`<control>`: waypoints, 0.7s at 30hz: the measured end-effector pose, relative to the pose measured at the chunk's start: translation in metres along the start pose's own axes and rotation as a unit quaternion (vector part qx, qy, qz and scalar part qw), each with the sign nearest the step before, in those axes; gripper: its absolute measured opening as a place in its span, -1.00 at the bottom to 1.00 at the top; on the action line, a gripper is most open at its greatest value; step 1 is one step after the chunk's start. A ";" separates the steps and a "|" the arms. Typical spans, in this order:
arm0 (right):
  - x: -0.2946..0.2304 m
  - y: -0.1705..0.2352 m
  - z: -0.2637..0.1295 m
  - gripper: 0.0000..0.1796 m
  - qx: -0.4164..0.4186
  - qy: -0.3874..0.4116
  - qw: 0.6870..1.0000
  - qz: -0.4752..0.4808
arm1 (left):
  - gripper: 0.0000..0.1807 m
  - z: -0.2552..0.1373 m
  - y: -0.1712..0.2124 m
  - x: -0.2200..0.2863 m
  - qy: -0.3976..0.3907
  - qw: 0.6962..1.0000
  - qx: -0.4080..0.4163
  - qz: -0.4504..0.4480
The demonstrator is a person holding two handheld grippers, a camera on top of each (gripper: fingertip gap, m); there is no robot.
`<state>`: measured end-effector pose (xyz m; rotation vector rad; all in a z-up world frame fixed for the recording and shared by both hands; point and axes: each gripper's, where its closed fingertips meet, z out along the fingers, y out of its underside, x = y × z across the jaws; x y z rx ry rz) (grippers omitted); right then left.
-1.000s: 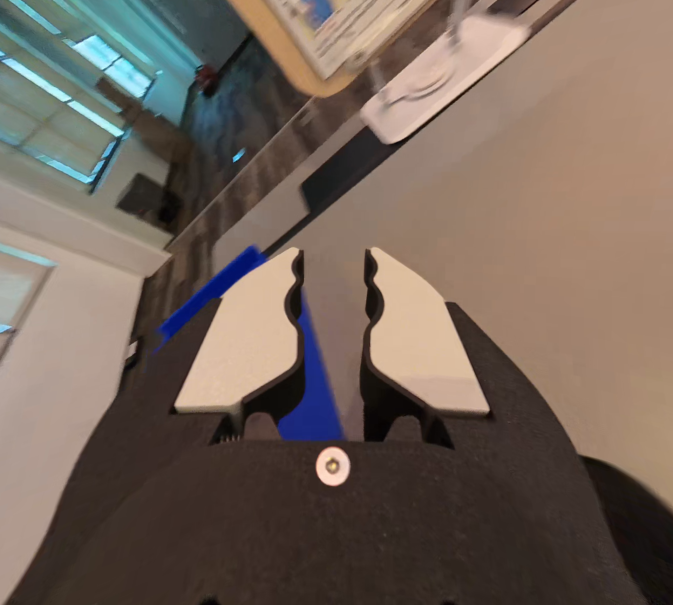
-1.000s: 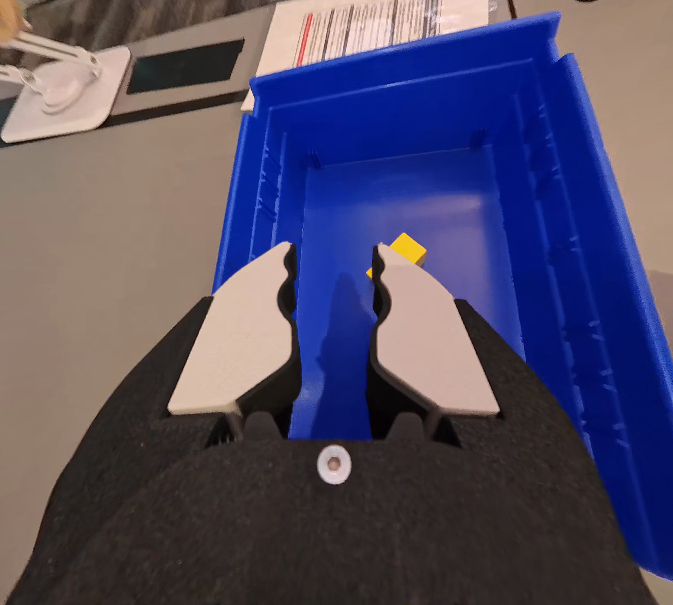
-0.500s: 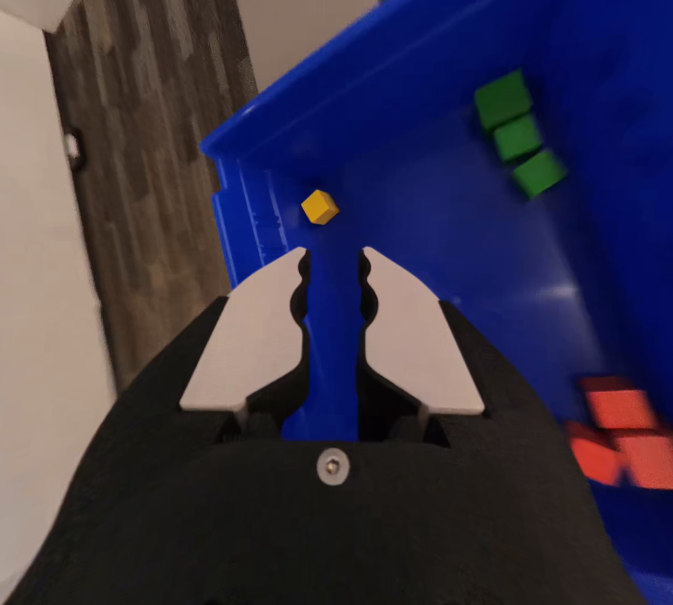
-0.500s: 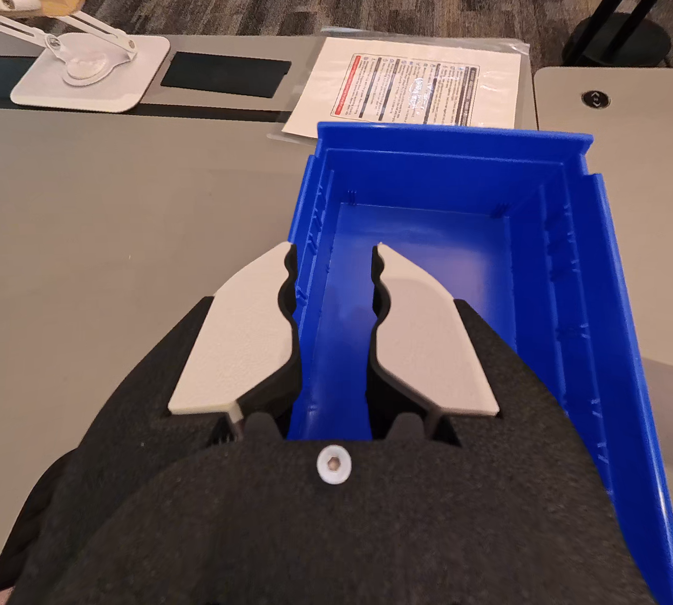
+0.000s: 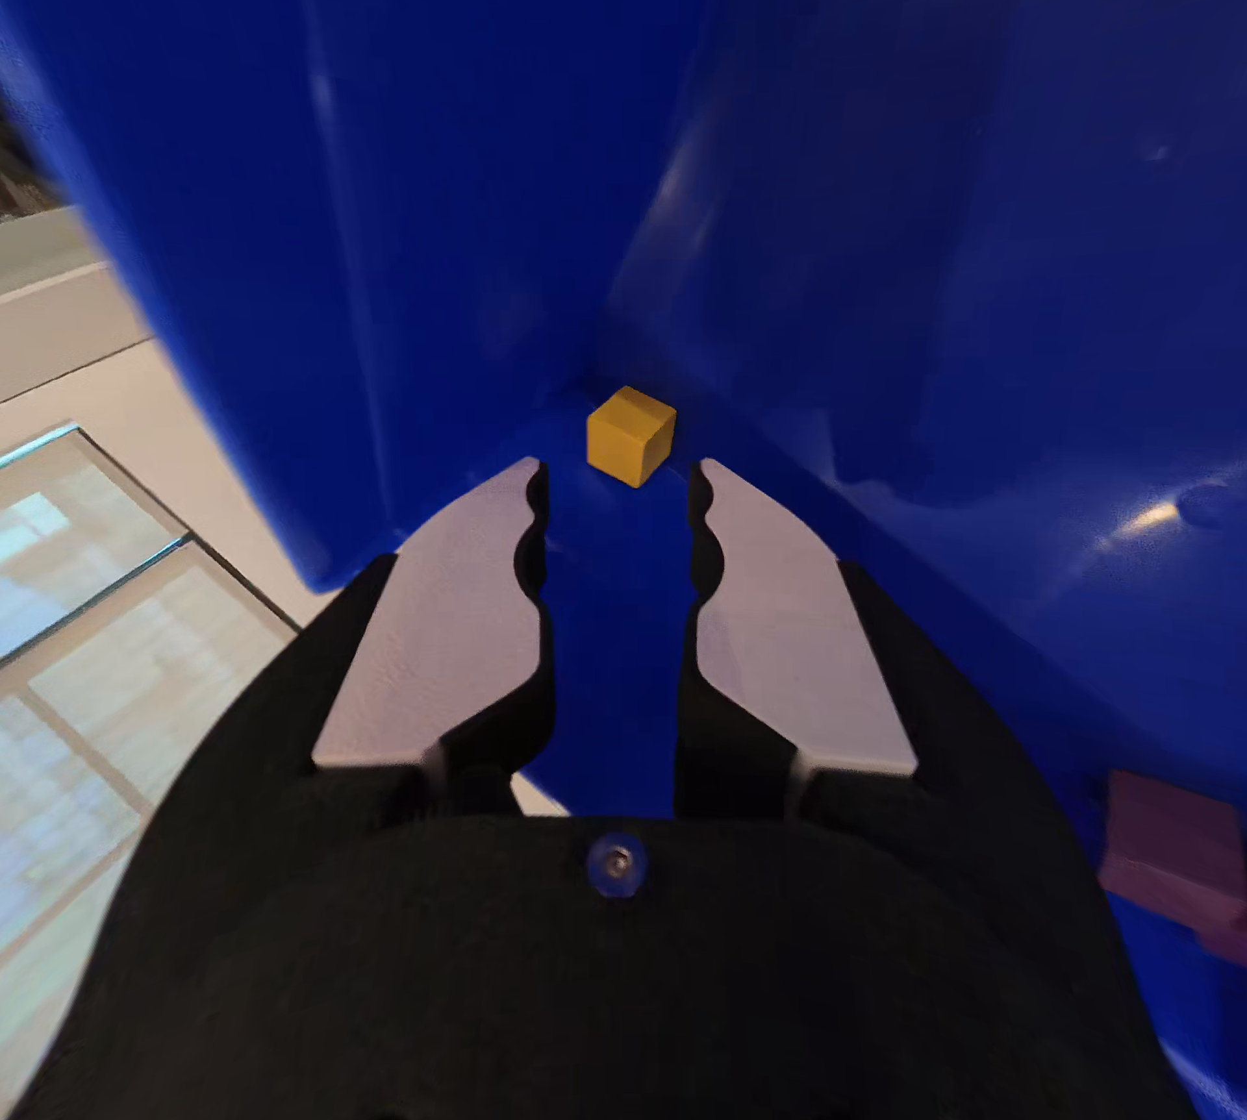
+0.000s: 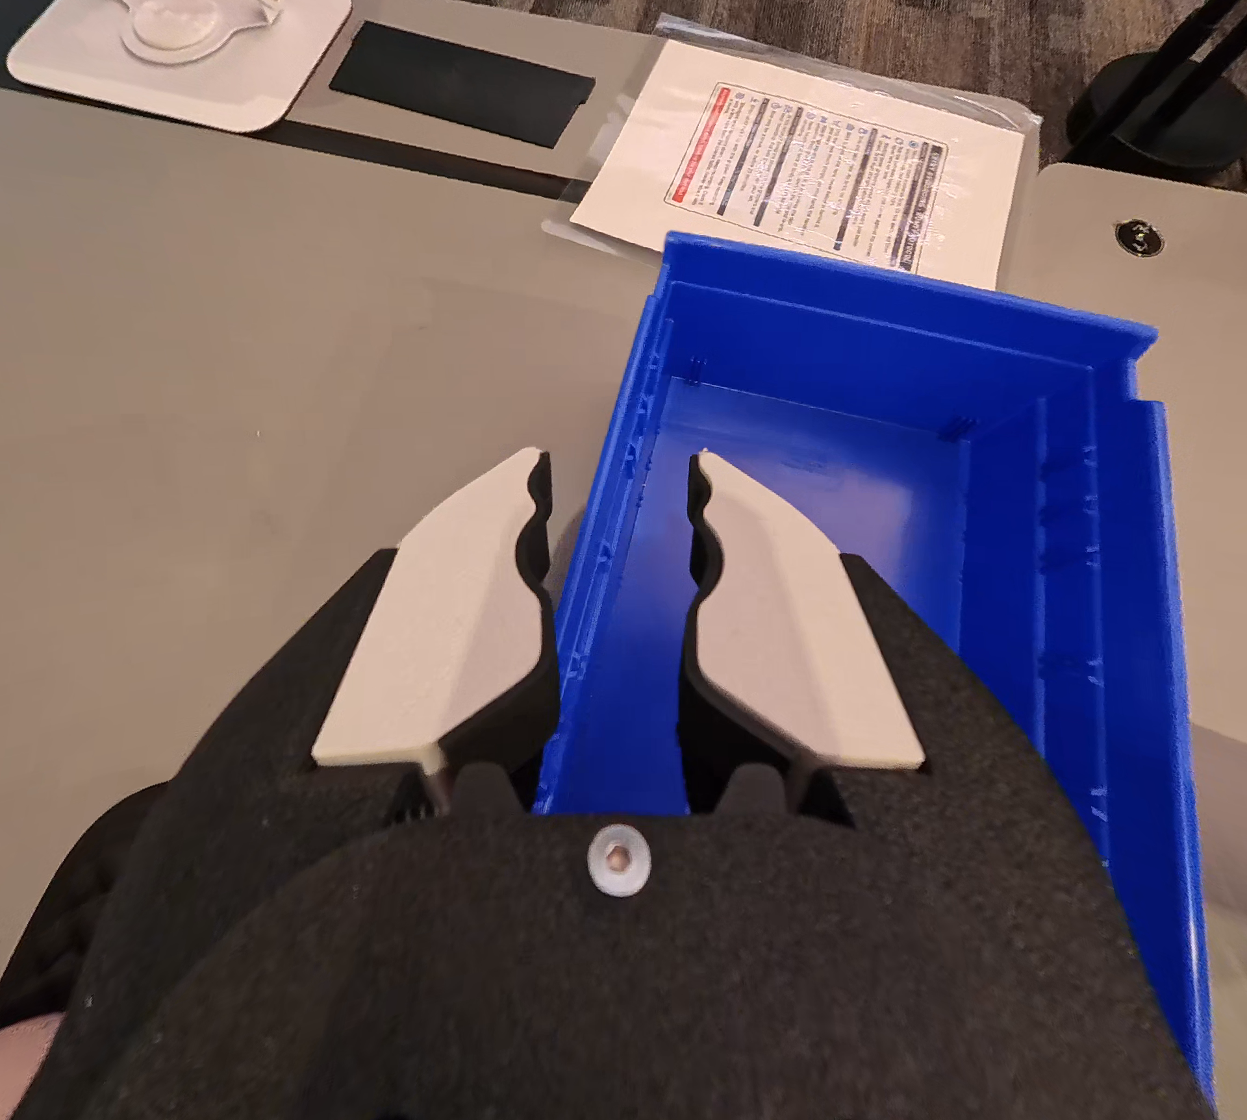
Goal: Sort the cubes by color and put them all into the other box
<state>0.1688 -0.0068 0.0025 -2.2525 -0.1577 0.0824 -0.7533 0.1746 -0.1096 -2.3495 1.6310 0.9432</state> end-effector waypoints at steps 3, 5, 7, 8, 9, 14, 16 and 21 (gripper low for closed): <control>-0.006 -0.003 0.002 -0.58 -0.009 0.000 1.000 -0.014 | -0.60 0.011 0.003 0.000 0.011 0.999 -0.024 0.028; -0.009 -0.005 0.005 -0.59 -0.016 0.001 1.000 -0.021 | -0.59 0.017 0.000 0.000 0.020 0.999 -0.026 0.028; -0.011 -0.003 0.009 -0.59 -0.031 0.003 0.999 -0.026 | -0.63 0.020 -0.002 -0.002 0.021 0.999 -0.032 0.037; -0.013 -0.002 0.012 -0.59 -0.038 0.001 0.999 -0.029 | -0.66 0.022 -0.002 -0.001 0.025 0.998 -0.035 0.040; -0.015 0.000 0.014 -0.59 -0.047 -0.003 0.998 -0.034 | -0.68 0.023 -0.002 0.001 0.035 0.998 -0.041 0.040; -0.024 0.006 0.020 -0.62 -0.077 -0.012 0.995 -0.059 | -0.71 0.024 0.000 0.002 0.044 0.996 -0.062 0.041; -0.027 0.002 0.021 -0.62 -0.069 -0.020 0.996 -0.061 | -0.72 0.022 0.002 0.003 0.044 0.995 -0.071 0.049; -0.033 -0.003 0.020 -0.63 -0.057 -0.033 0.995 -0.069 | -0.76 -0.007 -0.012 -0.002 0.013 1.000 -0.008 0.003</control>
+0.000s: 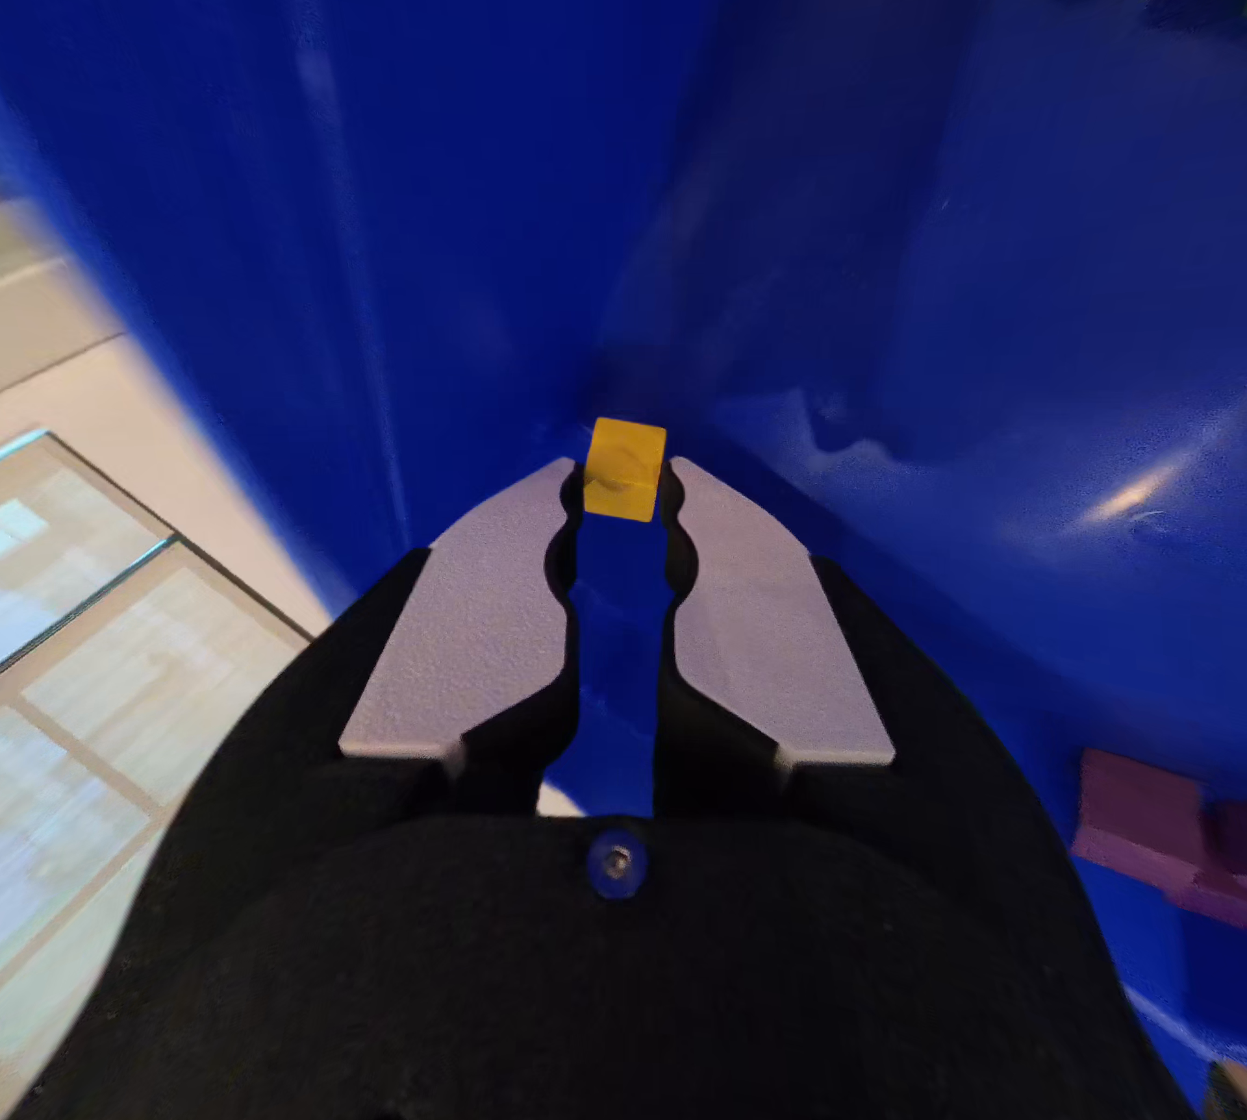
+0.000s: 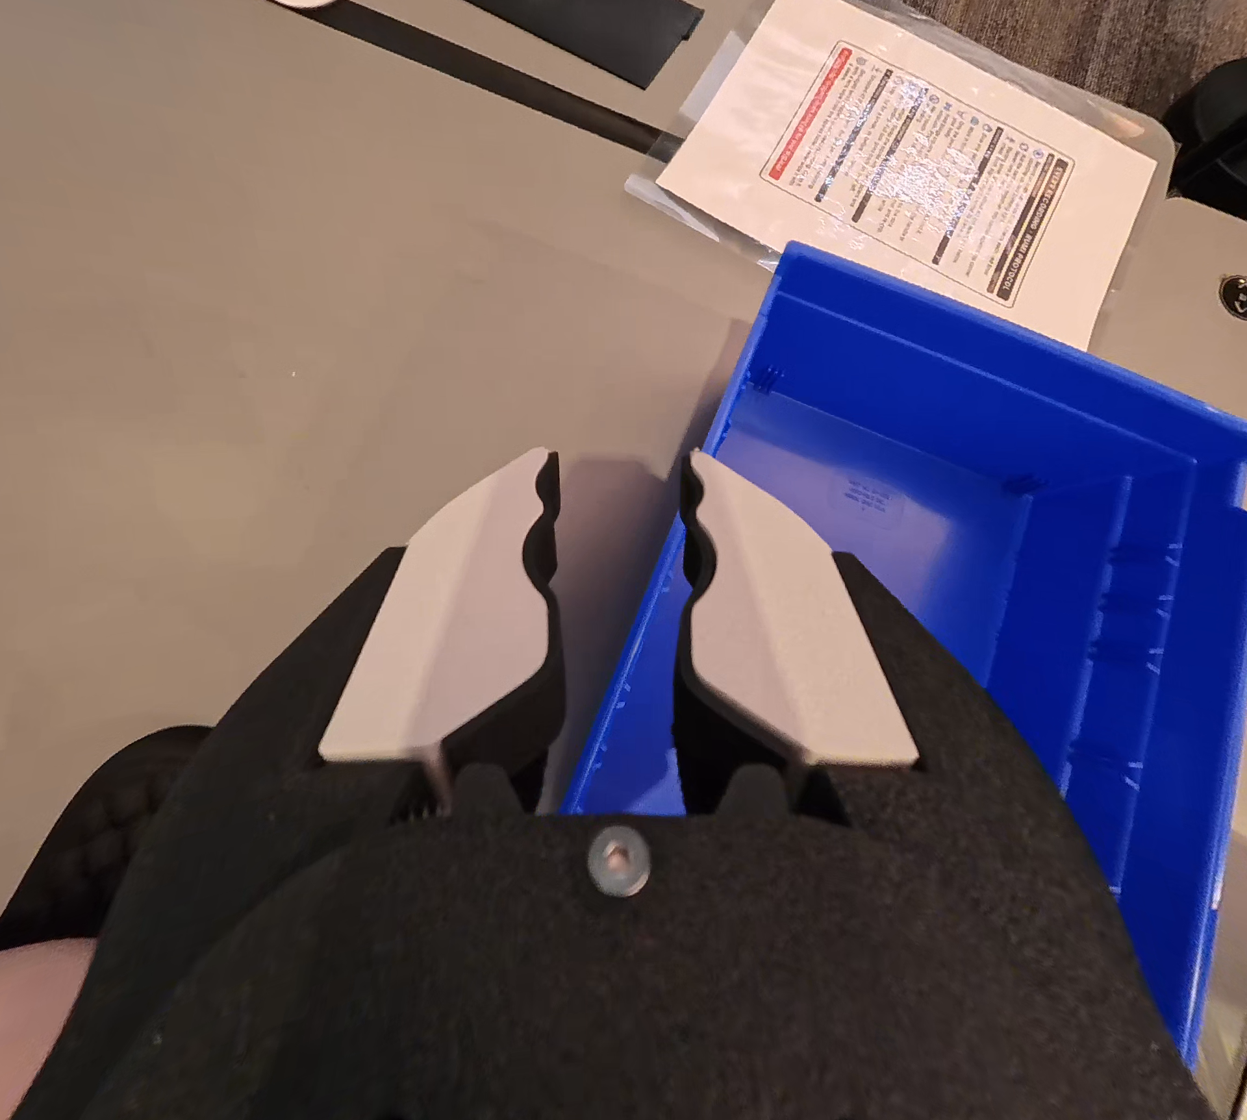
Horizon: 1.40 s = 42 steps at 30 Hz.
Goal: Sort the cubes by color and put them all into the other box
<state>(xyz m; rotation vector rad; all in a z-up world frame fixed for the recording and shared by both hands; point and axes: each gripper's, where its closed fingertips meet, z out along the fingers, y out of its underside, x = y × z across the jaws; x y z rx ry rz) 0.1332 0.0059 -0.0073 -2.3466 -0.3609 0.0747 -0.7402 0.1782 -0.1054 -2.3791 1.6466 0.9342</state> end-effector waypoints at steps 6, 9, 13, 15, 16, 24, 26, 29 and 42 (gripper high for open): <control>-0.016 -0.019 -0.005 -0.63 0.031 -0.021 0.999 -0.012 | -0.76 -0.097 -0.036 -0.016 -0.111 0.976 0.171 -0.073; -0.045 -0.047 -0.011 -0.63 0.064 -0.047 0.996 -0.041 | -0.77 -0.169 -0.075 -0.008 -0.148 0.940 0.292 -0.101; -0.130 -0.095 -0.016 -0.54 0.111 -0.137 0.976 -0.125 | -0.76 -0.272 -0.146 0.030 -0.153 0.870 0.458 -0.101; -0.191 -0.118 -0.020 -0.46 0.145 -0.221 0.951 -0.159 | -0.77 -0.318 -0.179 0.054 -0.155 0.832 0.526 -0.090; -0.225 -0.129 -0.024 -0.44 0.165 -0.277 0.933 -0.162 | -0.77 -0.339 -0.195 0.067 -0.148 0.812 0.558 -0.085; -0.373 -0.156 -0.040 -0.41 0.168 -0.571 0.802 -0.048 | -0.77 -0.433 -0.270 0.140 -0.161 0.732 0.661 -0.029; -0.380 -0.157 -0.035 -0.38 0.157 -0.584 0.796 -0.028 | -0.77 -0.444 -0.278 0.148 -0.172 0.726 0.665 -0.018; -0.387 -0.153 -0.028 -0.37 0.142 -0.596 0.790 -0.025 | -0.77 -0.458 -0.287 0.161 -0.154 0.716 0.680 -0.005; -0.256 -0.141 -0.066 -0.75 0.187 -0.431 0.878 -0.090 | -0.81 -0.438 -0.272 0.183 -0.125 0.727 0.673 -0.056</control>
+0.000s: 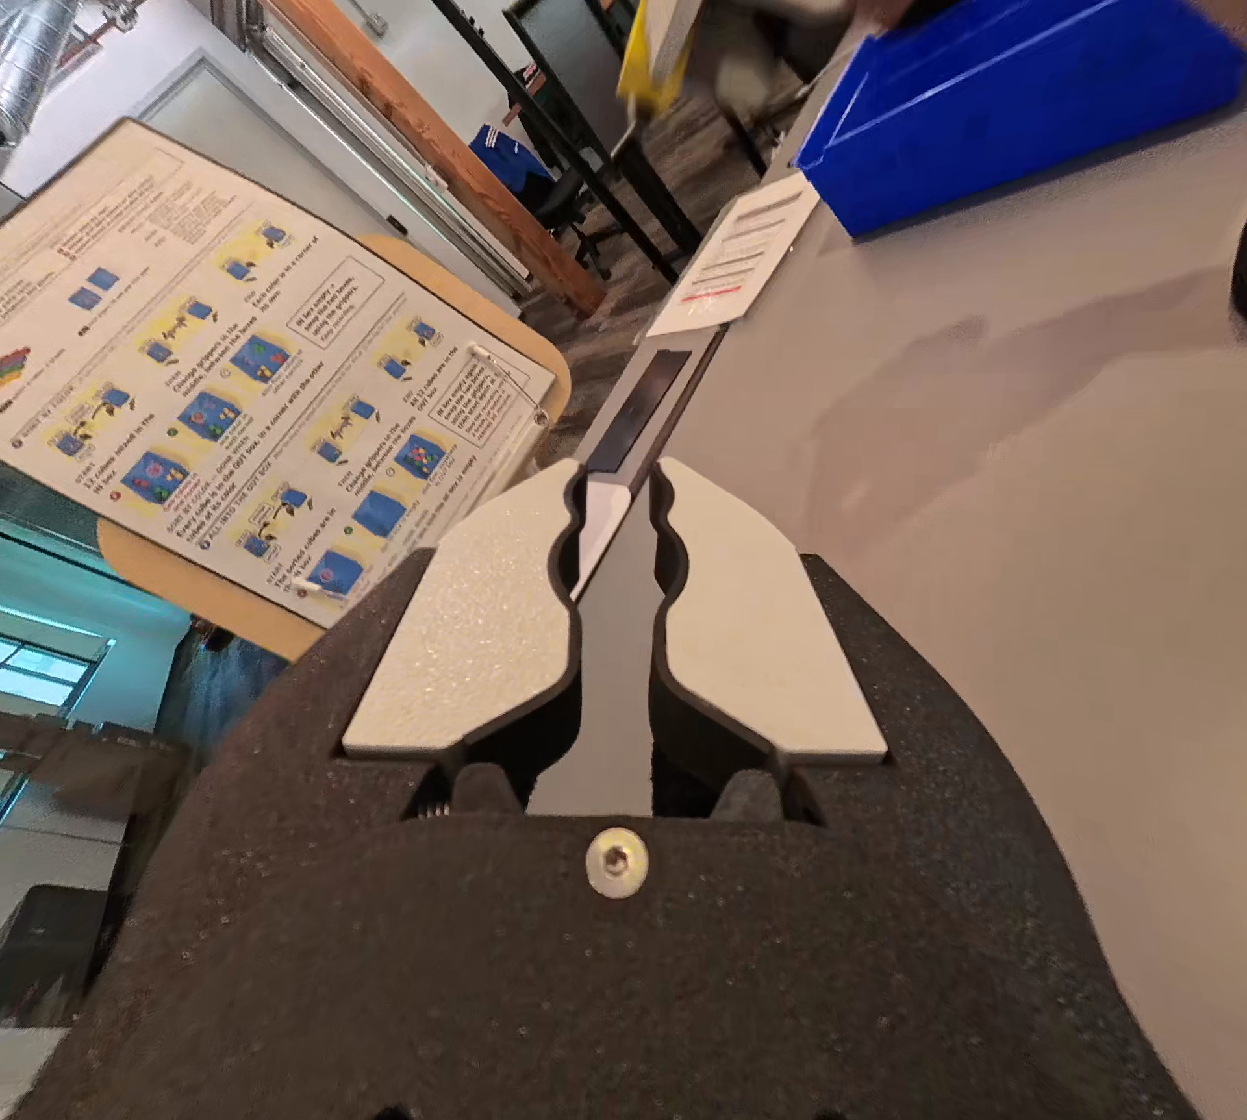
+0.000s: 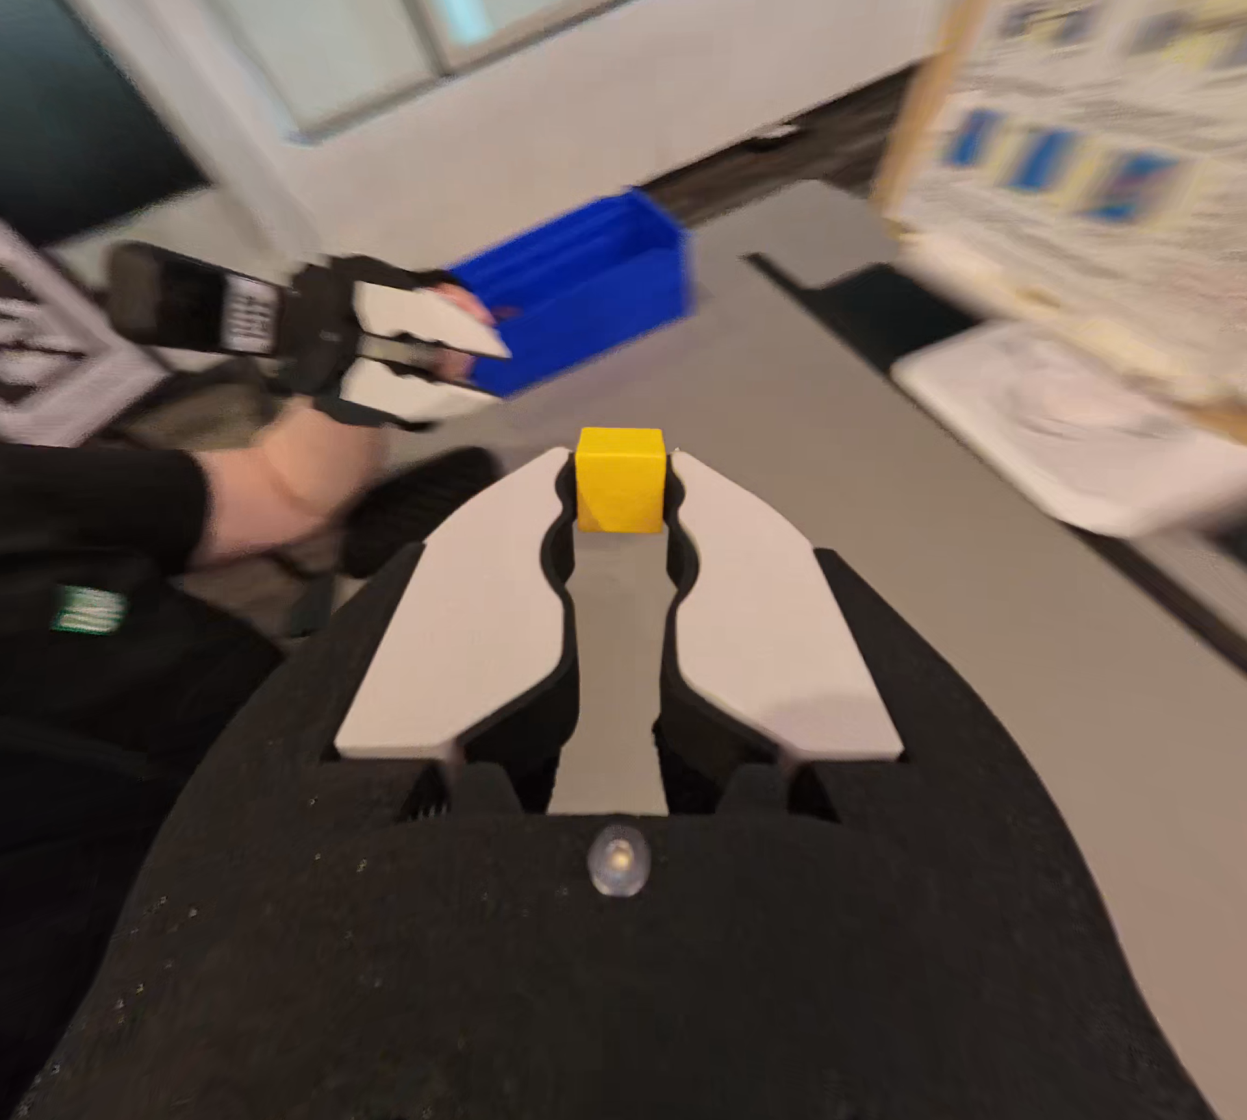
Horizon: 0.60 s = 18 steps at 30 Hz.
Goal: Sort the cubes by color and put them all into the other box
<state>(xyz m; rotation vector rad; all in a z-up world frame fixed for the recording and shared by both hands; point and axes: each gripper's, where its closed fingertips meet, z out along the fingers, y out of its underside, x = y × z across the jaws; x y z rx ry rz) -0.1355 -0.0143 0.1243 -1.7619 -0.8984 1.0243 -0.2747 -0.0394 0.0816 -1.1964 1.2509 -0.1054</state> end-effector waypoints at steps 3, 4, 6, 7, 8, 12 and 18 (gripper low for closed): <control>0.050 0.020 -0.105 -0.75 0.002 0.241 0.970 -0.019 | -0.83 -0.009 0.014 0.008 -0.002 1.000 -0.021 0.009; 0.066 0.036 -0.144 -0.75 0.000 0.315 0.949 0.002 | -0.83 -0.011 0.017 0.010 -0.003 1.000 -0.026 0.009; 0.087 0.077 -0.212 -0.75 -0.007 0.408 0.910 0.069 | -0.84 -0.015 0.020 0.013 -0.001 1.000 -0.031 0.004; 0.093 0.098 -0.235 -0.75 -0.001 0.425 0.899 0.103 | -0.84 -0.017 0.020 0.015 0.001 1.000 -0.031 0.002; 0.097 0.116 -0.253 -0.75 0.012 0.427 0.894 0.134 | -0.84 -0.018 0.020 0.015 0.001 1.000 -0.031 0.000; 0.117 0.162 -0.291 -0.48 0.062 0.433 0.870 0.226 | -0.84 -0.019 0.022 0.017 0.004 0.999 -0.037 -0.004; 0.115 0.135 -0.321 -0.32 0.181 0.457 0.850 0.189 | -0.84 -0.022 0.031 0.013 -0.007 0.998 -0.057 -0.005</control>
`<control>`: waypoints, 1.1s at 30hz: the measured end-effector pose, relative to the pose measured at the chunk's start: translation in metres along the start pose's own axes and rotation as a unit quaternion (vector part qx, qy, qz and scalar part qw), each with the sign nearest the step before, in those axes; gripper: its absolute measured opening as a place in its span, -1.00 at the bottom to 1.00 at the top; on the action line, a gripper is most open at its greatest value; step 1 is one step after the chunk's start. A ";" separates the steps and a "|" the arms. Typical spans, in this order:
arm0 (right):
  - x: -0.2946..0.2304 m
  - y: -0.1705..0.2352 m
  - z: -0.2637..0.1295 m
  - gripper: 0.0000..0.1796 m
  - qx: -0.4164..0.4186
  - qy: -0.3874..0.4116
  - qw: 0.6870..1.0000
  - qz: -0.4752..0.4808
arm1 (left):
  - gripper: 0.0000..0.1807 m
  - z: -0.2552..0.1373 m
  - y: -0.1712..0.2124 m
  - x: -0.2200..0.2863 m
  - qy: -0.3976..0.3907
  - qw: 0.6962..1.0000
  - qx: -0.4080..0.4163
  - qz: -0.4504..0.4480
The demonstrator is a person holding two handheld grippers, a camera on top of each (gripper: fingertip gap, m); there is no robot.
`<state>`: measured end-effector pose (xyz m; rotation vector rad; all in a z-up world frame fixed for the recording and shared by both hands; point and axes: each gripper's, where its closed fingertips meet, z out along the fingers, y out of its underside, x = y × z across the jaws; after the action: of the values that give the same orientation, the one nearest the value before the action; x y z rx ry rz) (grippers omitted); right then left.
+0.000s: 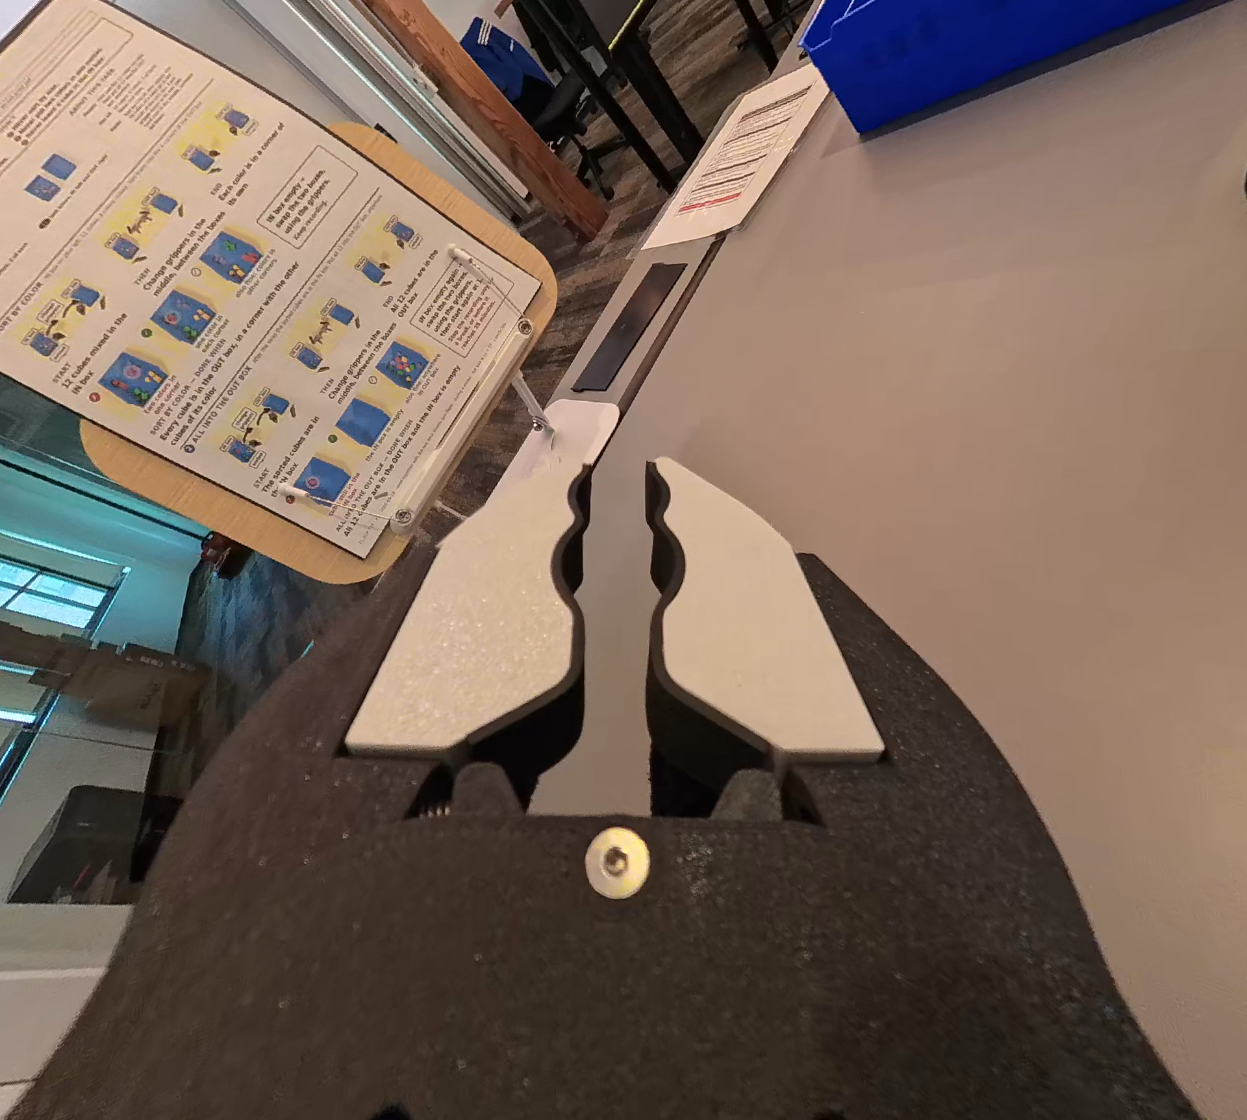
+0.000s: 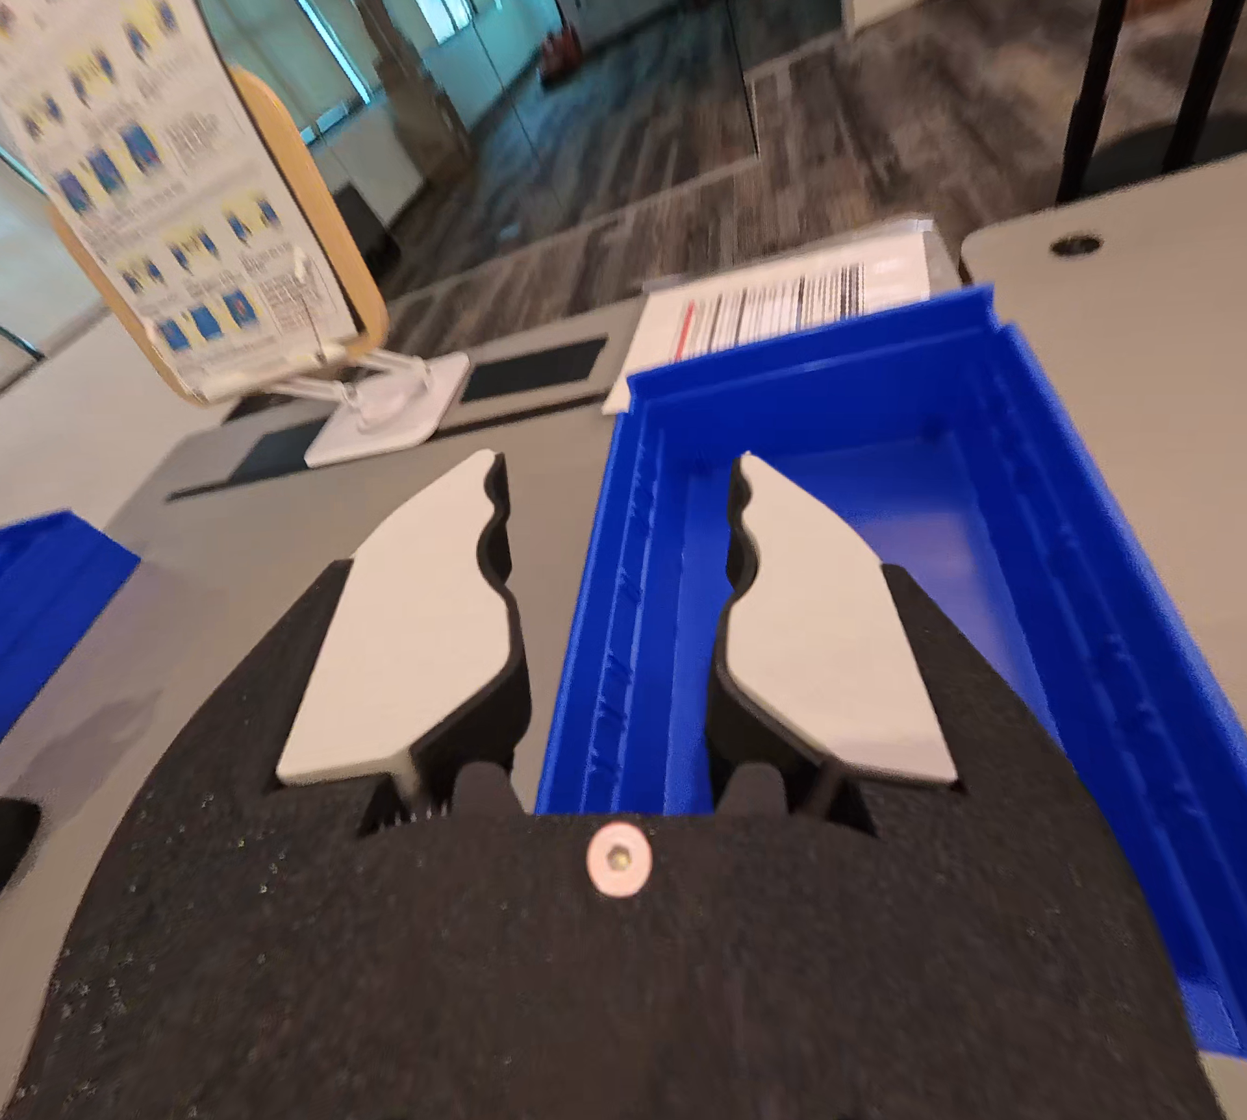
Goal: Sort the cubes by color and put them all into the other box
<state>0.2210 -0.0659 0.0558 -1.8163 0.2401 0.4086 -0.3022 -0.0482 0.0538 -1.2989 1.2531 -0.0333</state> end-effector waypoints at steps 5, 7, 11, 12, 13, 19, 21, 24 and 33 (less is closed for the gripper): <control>-0.019 -0.021 -0.020 -0.34 0.058 -0.016 0.998 -0.014 | -0.83 -0.013 0.013 -0.005 -0.021 1.000 -0.023 -0.001; -0.021 -0.022 -0.025 -0.33 0.056 -0.005 0.998 -0.020 | -0.83 -0.021 0.021 -0.011 -0.038 0.999 -0.038 -0.005; -0.033 -0.025 -0.026 -0.33 0.058 -0.017 0.997 -0.043 | -0.82 -0.050 0.052 -0.040 -0.097 0.991 -0.088 -0.015; -0.036 -0.026 -0.025 -0.34 0.059 -0.021 0.997 -0.049 | -0.81 -0.060 0.062 -0.051 -0.114 0.988 -0.105 -0.020; -0.039 -0.027 -0.023 -0.34 0.059 -0.027 0.997 -0.052 | -0.81 -0.071 0.074 -0.063 -0.131 0.983 -0.123 -0.027; -0.049 -0.012 0.001 -0.34 0.000 -0.040 0.997 -0.072 | -0.74 -0.151 0.152 -0.149 -0.223 0.935 -0.252 -0.111; -0.050 -0.007 0.010 -0.34 -0.021 -0.036 0.995 -0.085 | -0.75 -0.177 0.190 -0.167 -0.218 0.913 -0.319 -0.134; -0.063 -0.003 0.021 -0.34 -0.039 -0.055 0.992 -0.103 | -0.74 -0.199 0.249 -0.159 -0.115 0.890 -0.413 -0.153; -0.108 -0.009 0.029 -0.33 -0.026 -0.124 0.981 -0.147 | -0.66 -0.239 0.350 -0.126 0.042 0.790 -0.592 -0.158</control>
<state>0.1210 -0.0404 0.0994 -1.7967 -0.2125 0.4298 -0.7281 -0.0056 -0.0585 -2.6087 1.0904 0.5505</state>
